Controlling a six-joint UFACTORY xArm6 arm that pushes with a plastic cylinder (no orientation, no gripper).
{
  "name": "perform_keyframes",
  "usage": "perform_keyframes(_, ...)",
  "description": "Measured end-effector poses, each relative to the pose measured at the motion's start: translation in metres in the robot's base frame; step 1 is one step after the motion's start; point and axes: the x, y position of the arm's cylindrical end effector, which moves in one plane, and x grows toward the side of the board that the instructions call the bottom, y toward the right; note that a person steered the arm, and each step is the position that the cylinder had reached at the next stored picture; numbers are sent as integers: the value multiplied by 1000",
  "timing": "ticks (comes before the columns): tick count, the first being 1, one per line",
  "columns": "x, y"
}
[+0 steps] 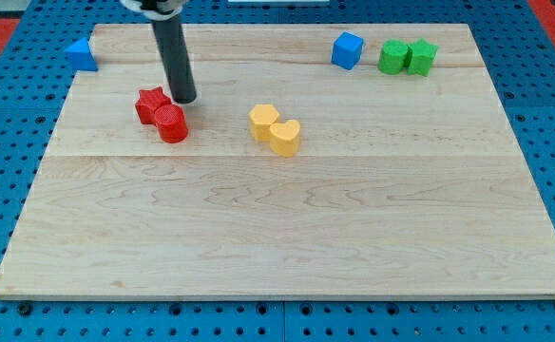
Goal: Move the triangle to the top right of the red star
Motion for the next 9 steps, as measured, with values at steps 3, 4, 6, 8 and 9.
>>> perform_keyframes(3, -28, -186)
perform_keyframes(4, -33, -186)
perform_keyframes(6, -61, -186)
perform_keyframes(8, -111, -174)
perform_keyframes(9, -77, -127)
